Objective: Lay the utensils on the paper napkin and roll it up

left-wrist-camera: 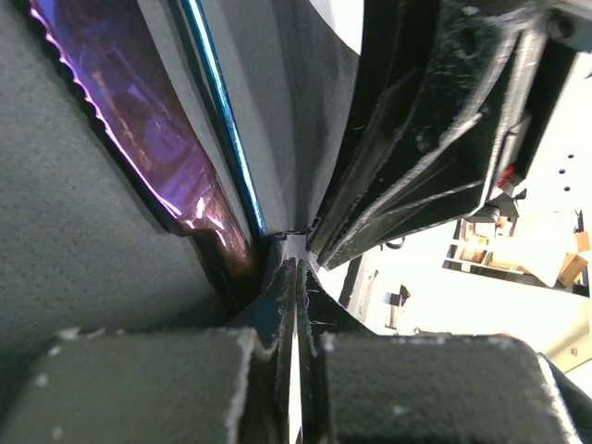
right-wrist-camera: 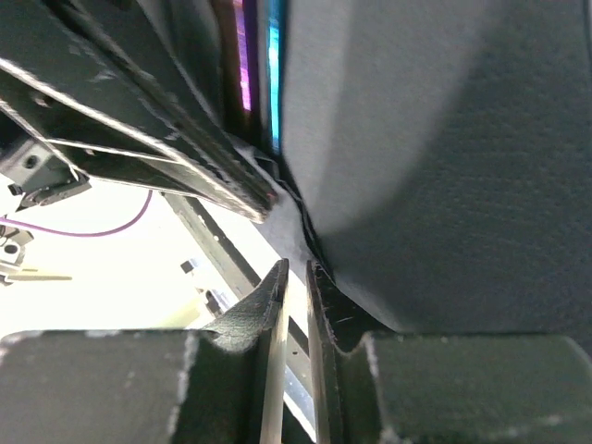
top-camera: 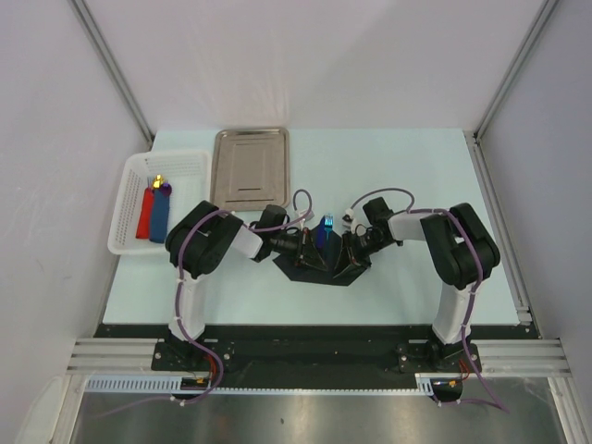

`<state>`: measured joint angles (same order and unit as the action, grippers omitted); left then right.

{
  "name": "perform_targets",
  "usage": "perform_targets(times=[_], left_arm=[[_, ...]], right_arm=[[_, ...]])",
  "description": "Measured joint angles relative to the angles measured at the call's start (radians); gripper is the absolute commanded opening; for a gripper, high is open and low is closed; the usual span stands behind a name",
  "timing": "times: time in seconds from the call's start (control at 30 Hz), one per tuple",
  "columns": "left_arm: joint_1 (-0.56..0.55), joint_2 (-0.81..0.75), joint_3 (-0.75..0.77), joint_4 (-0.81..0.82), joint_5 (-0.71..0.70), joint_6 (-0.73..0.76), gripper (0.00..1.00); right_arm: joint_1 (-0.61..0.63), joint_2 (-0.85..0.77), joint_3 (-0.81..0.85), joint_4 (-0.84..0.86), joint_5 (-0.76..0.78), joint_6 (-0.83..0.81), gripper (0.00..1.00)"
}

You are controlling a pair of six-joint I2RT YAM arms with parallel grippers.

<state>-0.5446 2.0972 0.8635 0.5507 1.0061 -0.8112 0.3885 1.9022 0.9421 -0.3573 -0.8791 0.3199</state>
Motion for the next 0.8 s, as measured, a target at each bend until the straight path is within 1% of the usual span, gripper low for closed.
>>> perform_targets(times=[0.27,0.57,0.67,0.8], left_arm=[[0.002,0.002,0.003,-0.007,0.003,0.002,0.0],[0.002,0.002,0.005,-0.014,0.004,0.009,0.0],[0.002,0.002,0.008,-0.021,0.004,0.012,0.0],[0.003,0.002,0.011,-0.029,0.005,0.019,0.0]], right_arm=[[0.028,-0.022,0.007,0.037,0.009,0.025,0.15],[0.053,-0.008,0.007,0.039,0.029,0.018,0.15],[0.053,0.015,0.013,0.033,0.02,0.018,0.16],[0.054,0.018,0.027,0.01,0.024,0.008,0.22]])
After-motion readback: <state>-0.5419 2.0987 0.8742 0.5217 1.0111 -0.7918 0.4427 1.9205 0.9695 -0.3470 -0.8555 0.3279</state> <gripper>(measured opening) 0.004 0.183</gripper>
